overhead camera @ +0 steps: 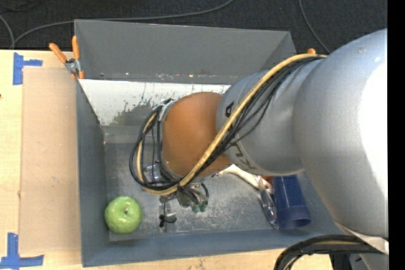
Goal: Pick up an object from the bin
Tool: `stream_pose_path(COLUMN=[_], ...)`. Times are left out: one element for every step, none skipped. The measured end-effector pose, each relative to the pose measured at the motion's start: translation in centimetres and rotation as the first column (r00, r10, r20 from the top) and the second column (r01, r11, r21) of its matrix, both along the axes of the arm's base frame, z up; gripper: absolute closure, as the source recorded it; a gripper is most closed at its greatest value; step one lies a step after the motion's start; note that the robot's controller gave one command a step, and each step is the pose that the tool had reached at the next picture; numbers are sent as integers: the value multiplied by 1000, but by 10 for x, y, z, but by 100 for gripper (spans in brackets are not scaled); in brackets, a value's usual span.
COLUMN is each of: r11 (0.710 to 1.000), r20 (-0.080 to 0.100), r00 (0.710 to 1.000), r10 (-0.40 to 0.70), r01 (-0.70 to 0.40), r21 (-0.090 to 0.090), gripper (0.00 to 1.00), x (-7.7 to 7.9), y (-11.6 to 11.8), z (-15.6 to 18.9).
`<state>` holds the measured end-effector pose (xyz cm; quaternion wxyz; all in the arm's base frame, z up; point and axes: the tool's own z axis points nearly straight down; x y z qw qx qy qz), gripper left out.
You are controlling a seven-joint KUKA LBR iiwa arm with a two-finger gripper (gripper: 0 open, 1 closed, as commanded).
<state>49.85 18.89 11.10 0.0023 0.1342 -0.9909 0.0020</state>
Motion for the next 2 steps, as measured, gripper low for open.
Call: stream_pose_path(r11=[976, 983], r20=[2, -10], r00=[976, 983], r10=[217, 181], r01=[-217, -181], r21=[1, -7], gripper=[0, 100], x=[61, -9], y=[-1, 36], z=[30, -42])
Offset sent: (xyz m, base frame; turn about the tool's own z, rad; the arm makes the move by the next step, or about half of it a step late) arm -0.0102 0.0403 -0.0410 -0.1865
